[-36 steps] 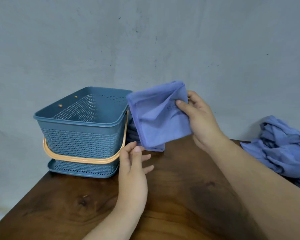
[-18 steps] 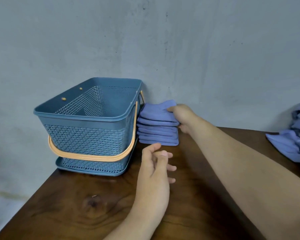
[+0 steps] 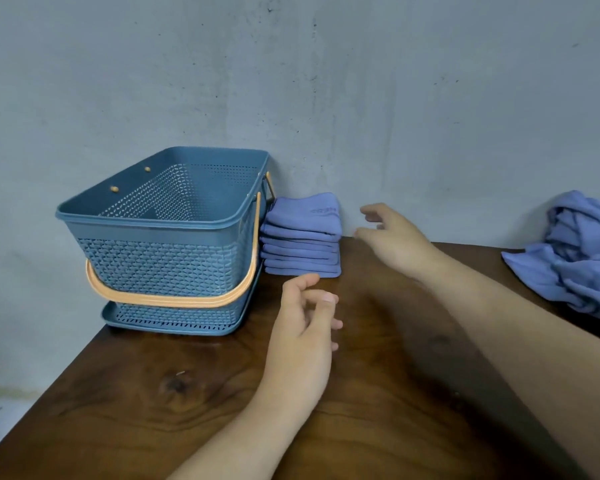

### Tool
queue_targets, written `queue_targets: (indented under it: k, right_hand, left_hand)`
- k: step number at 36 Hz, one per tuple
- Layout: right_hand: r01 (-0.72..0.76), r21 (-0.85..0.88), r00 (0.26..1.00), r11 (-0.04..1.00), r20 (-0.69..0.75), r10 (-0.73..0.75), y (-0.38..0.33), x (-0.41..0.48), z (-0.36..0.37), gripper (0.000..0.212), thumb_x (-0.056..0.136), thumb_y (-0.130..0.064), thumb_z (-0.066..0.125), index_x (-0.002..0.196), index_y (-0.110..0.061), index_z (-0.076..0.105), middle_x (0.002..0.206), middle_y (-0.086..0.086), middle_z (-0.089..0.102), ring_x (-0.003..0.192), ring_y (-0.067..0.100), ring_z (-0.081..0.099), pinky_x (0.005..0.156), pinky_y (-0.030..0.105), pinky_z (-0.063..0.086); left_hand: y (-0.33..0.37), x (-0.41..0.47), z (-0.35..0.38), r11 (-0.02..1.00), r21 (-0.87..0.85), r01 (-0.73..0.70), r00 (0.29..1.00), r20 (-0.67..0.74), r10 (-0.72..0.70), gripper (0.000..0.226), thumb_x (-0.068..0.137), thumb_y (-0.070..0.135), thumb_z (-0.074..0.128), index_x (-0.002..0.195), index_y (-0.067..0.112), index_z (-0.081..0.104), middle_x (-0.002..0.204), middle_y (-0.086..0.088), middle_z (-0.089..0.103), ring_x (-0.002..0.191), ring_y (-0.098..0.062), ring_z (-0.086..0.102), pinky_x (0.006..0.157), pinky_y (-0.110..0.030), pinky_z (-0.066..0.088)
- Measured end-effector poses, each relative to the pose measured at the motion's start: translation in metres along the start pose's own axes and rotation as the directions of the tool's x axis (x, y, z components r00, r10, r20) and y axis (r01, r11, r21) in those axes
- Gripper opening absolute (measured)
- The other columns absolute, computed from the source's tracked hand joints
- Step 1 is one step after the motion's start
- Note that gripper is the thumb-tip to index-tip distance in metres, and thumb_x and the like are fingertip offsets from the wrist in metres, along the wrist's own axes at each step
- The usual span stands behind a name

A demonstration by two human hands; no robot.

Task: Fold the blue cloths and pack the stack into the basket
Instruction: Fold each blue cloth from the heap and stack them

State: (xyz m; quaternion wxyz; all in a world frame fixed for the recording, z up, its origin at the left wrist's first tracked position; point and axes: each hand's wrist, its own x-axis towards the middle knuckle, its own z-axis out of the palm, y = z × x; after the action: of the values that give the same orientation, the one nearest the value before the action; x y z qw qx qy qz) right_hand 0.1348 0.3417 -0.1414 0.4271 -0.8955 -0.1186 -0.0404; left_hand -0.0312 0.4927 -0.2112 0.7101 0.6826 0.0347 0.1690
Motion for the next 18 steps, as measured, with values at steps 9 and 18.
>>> queue_targets:
  k: [9, 18]
  right_hand:
    - [0.014, -0.055, 0.999, 0.998, 0.045, -0.012, 0.088, -0.169, -0.086, 0.042, 0.1, -0.026, 0.07, 0.128, -0.056, 0.059, 0.125, -0.044, 0.054, 0.123, -0.015, 0.051, 0.103, 0.024, 0.043]
    - [0.124, -0.313, 0.947, 0.941, -0.246, -0.207, 0.155, -0.218, -0.155, 0.038, 0.1, -0.027, 0.066, 0.135, -0.04, 0.059, 0.137, -0.022, 0.054, 0.13, 0.0, 0.047, 0.101, 0.026, 0.046]
  left_hand:
    - [0.001, -0.015, 0.006, 0.959, 0.251, -0.13, 0.971, 0.23, 0.071, 0.021, 0.106, 0.028, 0.059, 0.123, 0.042, 0.058, 0.102, 0.014, 0.07, 0.093, -0.01, 0.072, 0.076, -0.043, 0.064]
    - [0.002, -0.019, 0.012, 0.896, 0.401, -0.194, 0.931, 0.363, 0.039, 0.017, 0.104, 0.028, 0.065, 0.111, 0.044, 0.067, 0.106, 0.007, 0.073, 0.09, -0.014, 0.074, 0.083, -0.035, 0.055]
